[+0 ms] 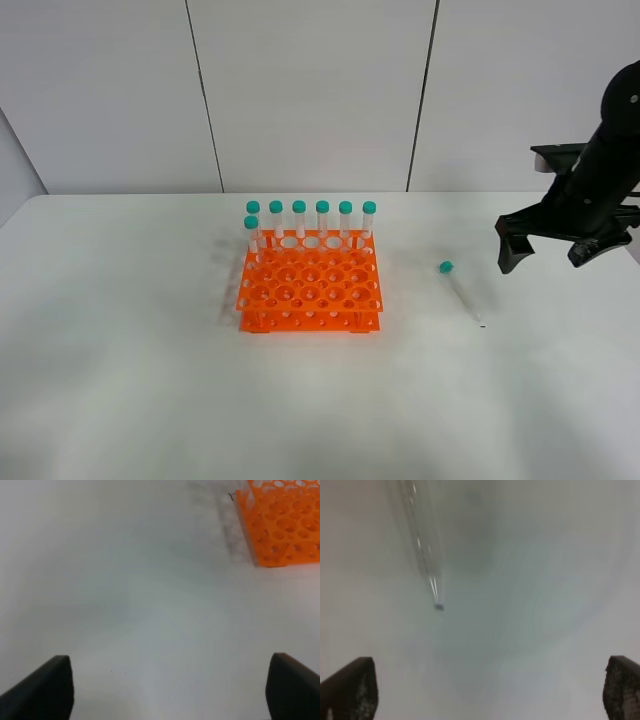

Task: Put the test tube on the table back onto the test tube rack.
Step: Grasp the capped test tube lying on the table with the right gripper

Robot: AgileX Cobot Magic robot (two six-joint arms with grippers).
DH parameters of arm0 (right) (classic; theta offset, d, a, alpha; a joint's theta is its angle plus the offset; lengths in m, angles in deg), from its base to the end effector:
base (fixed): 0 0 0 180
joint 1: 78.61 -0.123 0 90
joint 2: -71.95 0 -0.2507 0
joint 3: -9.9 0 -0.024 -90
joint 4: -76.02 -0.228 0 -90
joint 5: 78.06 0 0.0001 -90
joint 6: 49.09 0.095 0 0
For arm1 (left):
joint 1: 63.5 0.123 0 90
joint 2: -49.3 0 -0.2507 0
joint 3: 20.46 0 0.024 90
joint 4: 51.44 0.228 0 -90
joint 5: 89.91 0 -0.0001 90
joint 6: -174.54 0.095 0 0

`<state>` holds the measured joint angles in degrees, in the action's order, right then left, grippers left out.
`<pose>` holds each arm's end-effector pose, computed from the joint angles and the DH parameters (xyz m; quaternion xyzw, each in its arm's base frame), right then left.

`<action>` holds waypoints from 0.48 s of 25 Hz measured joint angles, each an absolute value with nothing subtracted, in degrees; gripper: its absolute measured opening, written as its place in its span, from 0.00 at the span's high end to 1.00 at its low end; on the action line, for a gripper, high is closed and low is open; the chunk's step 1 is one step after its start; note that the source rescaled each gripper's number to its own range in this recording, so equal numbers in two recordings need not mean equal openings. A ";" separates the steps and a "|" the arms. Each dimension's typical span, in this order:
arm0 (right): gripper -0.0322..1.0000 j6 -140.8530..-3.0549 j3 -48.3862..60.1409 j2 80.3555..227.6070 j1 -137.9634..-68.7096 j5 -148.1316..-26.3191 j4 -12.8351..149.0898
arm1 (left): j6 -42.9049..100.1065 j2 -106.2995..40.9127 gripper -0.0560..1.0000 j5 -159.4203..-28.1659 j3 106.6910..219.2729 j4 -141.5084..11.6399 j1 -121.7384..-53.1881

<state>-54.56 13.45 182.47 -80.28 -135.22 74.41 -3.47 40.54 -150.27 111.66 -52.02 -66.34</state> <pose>0.3200 0.0116 0.1928 -0.0554 0.9955 0.0098 0.0768 0.0140 -0.0015 0.2634 0.0361 0.8519 -0.0089 0.5224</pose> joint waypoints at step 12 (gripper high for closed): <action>0.00 -56.67 10.32 190.07 -86.70 -127.79 72.83 | -3.47 40.54 0.00 -150.27 111.66 -52.02 -66.34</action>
